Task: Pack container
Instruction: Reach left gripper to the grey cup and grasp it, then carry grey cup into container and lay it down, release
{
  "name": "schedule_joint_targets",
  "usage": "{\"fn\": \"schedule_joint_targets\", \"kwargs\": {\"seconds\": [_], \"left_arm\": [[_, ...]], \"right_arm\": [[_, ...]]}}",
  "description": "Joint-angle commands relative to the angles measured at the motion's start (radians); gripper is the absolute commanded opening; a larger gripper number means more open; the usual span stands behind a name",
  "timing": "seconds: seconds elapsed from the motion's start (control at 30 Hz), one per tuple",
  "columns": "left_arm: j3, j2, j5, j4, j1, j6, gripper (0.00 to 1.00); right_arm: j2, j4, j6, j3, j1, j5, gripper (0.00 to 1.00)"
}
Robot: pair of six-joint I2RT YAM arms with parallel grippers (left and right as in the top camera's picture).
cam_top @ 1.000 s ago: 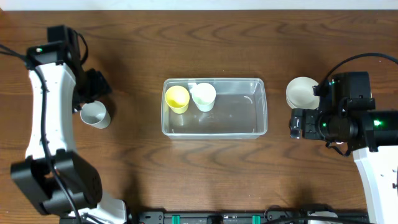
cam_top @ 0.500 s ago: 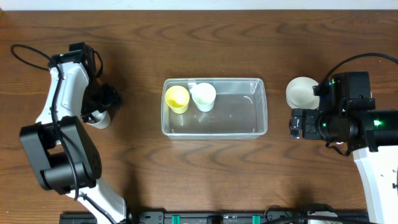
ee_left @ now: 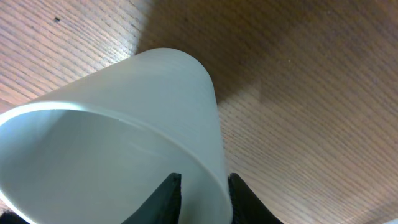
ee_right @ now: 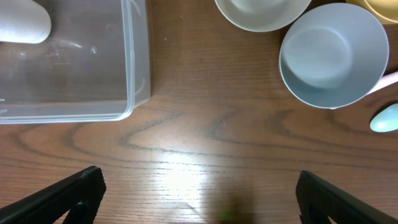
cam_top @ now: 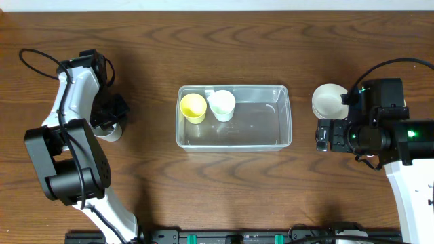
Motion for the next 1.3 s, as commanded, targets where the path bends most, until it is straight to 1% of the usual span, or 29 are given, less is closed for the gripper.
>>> {"fn": "schedule_joint_targets", "kwargs": {"seconds": [0.0, 0.13, 0.17, 0.23, 0.27, 0.6, 0.77, 0.9, 1.03, 1.17, 1.27], "left_arm": [[-0.002, 0.007, -0.008, -0.009, 0.003, 0.003, 0.22], [-0.002, 0.007, -0.008, -0.013, 0.003, 0.002, 0.19], [-0.002, 0.007, -0.008, -0.014, 0.003, 0.003, 0.14], [-0.002, 0.007, -0.008, -0.014, 0.003, 0.003, 0.10], [-0.002, 0.007, -0.008, -0.014, 0.003, 0.002, 0.06], [0.000, 0.005, -0.008, -0.015, 0.002, 0.002, 0.06], [0.041, -0.028, -0.008, -0.064, -0.013, 0.002, 0.06], [0.097, -0.121, -0.008, -0.106, -0.070, 0.002, 0.06], [0.142, -0.252, -0.008, -0.133, -0.172, 0.007, 0.06], [0.150, -0.380, -0.008, -0.124, -0.336, 0.053, 0.06], [0.150, -0.424, -0.008, -0.125, -0.461, 0.090, 0.06]], "right_arm": [[0.000, -0.003, 0.014, 0.018, 0.006, 0.007, 0.99], [0.000, -0.003, 0.014, 0.018, 0.006, 0.007, 0.99], [0.000, -0.003, 0.014, 0.018, 0.006, 0.007, 0.99], [0.000, -0.003, 0.014, 0.018, 0.006, 0.007, 0.99], [0.000, -0.003, 0.014, 0.018, 0.006, 0.007, 0.99], [0.000, -0.003, 0.014, 0.018, 0.006, 0.007, 0.99], [0.000, 0.008, 0.018, 0.018, 0.006, 0.007, 0.99], [0.000, 0.037, 0.058, 0.018, 0.006, 0.013, 0.99], [0.000, 0.052, 0.104, 0.018, 0.003, 0.053, 0.99], [0.000, 0.055, 0.104, 0.018, -0.020, 0.052, 0.99], [0.000, 0.054, 0.104, 0.018, -0.032, 0.052, 0.99]]}}
